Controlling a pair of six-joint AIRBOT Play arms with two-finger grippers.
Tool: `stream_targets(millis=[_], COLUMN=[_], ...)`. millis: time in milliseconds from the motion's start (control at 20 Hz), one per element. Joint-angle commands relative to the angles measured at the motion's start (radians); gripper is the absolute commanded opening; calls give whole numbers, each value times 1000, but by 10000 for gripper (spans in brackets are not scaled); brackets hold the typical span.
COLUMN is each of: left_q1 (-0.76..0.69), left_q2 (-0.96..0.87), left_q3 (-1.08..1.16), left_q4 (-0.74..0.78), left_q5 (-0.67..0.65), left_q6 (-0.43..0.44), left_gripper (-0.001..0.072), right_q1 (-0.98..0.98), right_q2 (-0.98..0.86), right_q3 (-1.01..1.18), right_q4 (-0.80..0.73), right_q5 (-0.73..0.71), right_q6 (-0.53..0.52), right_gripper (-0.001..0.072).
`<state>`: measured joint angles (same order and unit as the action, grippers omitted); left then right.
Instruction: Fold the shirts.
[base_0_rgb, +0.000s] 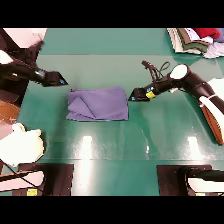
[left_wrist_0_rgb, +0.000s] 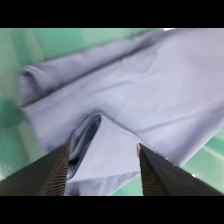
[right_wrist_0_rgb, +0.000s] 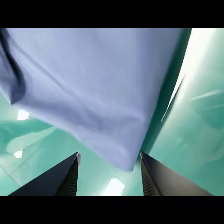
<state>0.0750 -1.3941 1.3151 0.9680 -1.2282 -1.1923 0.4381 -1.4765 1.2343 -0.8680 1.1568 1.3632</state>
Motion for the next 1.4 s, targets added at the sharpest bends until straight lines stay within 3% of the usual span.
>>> stream_targets(millis=[0,400,450,500,600,850,1050,1100,1150,1200,1250,1350], left_q1=[-82,-113,-113,-110,-103,-101,-105,-105,-105,-105,-105,-105], left_q2=[-111,-193,-193,-193,-176,43,161,170,171,171,172,171], left_q3=[-48,-47,-47,-46,-43,-82,-182,-201,-211,-212,-209,-204], left_q4=[-8,-6,-6,-2,16,250,252,252,252,252,245,191], left_q5=[55,50,30,6,-64,-185,-292,-290,-276,-243,-198,-114], left_q6=[22,18,15,27,30,14,11,10,-16,-48,-65,-65], left_gripper=[498,495,324,31,23,23,26,117,492,705,645,640], right_q1=[-24,-24,-24,-24,-25,-28,-69,-84,-98,-114,-134,-170], right_q2=[38,38,38,38,39,100,168,180,190,196,199,186], right_q3=[-89,-88,-88,-88,-87,-87,-87,-87,-87,-87,-87,-88], right_q4=[12,12,12,12,12,0,1,2,2,3,3,4], right_q5=[-17,2,3,5,8,31,29,29,30,34,46,72], right_q6=[2,2,2,2,2,2,2,2,2,2,2,2], right_gripper=[450,449,450,449,449,448,448,448,449,449,463,607])
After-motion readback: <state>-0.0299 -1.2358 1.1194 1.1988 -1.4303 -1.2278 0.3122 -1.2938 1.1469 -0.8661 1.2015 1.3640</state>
